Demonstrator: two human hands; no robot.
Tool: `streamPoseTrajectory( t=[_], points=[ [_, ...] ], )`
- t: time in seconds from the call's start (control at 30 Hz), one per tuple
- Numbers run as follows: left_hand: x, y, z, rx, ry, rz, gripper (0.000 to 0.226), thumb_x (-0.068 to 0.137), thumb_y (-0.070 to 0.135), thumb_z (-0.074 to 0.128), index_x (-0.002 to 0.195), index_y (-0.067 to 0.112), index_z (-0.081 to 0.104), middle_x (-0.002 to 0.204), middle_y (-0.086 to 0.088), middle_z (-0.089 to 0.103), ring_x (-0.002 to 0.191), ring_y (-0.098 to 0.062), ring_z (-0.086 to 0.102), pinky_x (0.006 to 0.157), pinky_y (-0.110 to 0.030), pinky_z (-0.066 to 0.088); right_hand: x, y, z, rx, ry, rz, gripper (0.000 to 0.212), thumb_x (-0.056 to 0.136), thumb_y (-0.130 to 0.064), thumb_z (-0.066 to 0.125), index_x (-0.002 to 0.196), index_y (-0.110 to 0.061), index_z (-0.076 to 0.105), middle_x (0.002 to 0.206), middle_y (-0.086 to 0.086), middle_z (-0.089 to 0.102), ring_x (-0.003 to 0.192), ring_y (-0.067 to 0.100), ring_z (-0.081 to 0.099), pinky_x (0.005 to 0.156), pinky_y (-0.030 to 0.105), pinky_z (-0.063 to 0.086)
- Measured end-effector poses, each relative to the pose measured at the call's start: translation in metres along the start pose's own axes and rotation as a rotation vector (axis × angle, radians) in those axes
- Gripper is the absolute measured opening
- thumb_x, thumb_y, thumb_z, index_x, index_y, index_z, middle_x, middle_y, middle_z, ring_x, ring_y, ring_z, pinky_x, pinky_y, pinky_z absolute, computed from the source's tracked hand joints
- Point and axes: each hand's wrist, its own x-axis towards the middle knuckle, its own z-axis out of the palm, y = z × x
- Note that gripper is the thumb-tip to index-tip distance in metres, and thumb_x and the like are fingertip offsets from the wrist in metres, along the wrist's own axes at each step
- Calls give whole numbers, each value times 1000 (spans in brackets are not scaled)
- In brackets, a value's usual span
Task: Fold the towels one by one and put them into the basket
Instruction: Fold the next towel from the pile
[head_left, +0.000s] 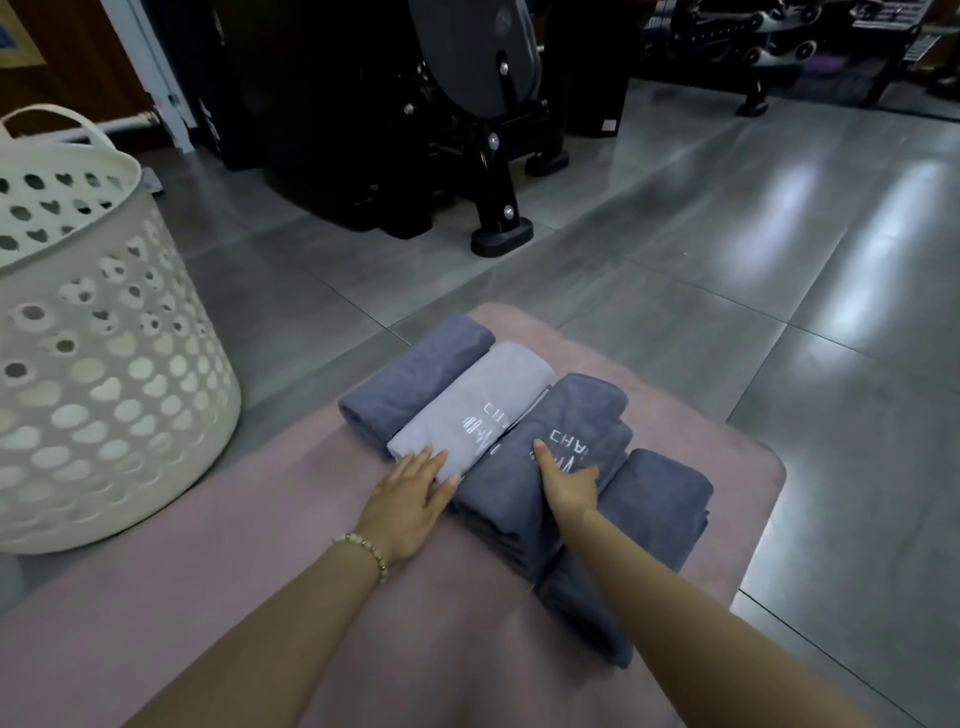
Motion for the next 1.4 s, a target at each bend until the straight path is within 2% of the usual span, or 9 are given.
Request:
streamPoseTrajectory(
  t=[0.17, 0.3, 0.5, 0.67, 0.77, 1.1, 1.27, 1.33, 1.4],
  points=[
    [-37, -20, -23, 25, 46, -26, 83, 80, 71, 14, 147, 25, 29, 155, 3, 26, 143, -14, 22, 117, -30, 17, -33, -7, -3, -139, 90, -173, 89, 79, -41, 72, 143, -5, 23, 148, 14, 30, 133, 32, 37, 111, 40, 32],
    [-83, -48, -54, 82, 117, -86, 58, 98, 50, 31, 147, 21, 27, 154, 3, 28, 142, -15, 23, 117, -28, 16, -68, -20, 6, -374, 80, -395, 83, 86, -43, 62, 148, -9, 19, 155, 11, 17, 142, 28, 21, 116, 43, 20],
    [-195, -111, -118, 122, 209, -214, 101, 64, 76, 4, 147, 24, 29, 151, 3, 33, 140, -14, 27, 113, -26, 19, -156, -24, 67, -628, -258, -760, 74, 89, -34, 61, 147, -9, 23, 155, 12, 18, 144, 25, 15, 117, 36, 16],
    [-334, -187, -149, 168, 276, -440, 88, 75, 74, 10, 146, 26, 29, 150, 3, 35, 139, -17, 29, 112, -29, 20, -259, 4, 144, -838, -643, -912, 71, 92, -33, 57, 148, -10, 21, 156, 7, 17, 144, 21, 19, 115, 30, 16],
    [-436, -245, -146, 201, 283, -615, 60, 96, 55, 29, 147, 22, 29, 151, 1, 34, 140, -18, 28, 114, -29, 19, -330, 33, 190, -927, -866, -983, 70, 93, -37, 55, 148, -13, 21, 156, 4, 17, 142, 21, 24, 114, 31, 21],
    [-743, -346, -85, 1, 493, -1226, 56, 91, 49, 48, 136, 15, 45, 130, -11, 56, 117, -31, 53, 102, -40, 37, -544, 179, 292, -1216, -1471, -1124, 70, 94, -40, 53, 149, -15, 19, 156, 2, 16, 142, 18, 24, 114, 25, 19],
    [-784, -356, -32, -177, 671, -1306, 68, 90, 54, 49, 144, 16, 35, 150, -4, 36, 134, -29, 37, 112, -42, 28, -617, 242, 316, -1270, -1672, -1002, 62, 92, -43, 55, 143, -19, 29, 144, -3, 29, 132, 11, 33, 109, 22, 24],
    [-788, -363, -22, -205, 688, -1349, 75, 89, 58, 46, 149, 20, 23, 157, 0, 21, 140, -28, 27, 115, -41, 22, -632, 276, 330, -1263, -1709, -940, 59, 83, -59, 59, 130, -29, 43, 139, -3, 42, 123, 11, 45, 105, 28, 36],
    [-795, -377, -17, -217, 712, -1414, 78, 90, 56, 46, 151, 21, 14, 159, -1, 9, 144, -27, 17, 117, -39, 16, -640, 309, 342, -1244, -1769, -898, 78, 70, -75, 57, 130, -26, 47, 135, -2, 50, 122, 13, 50, 103, 30, 41]
  ],
)
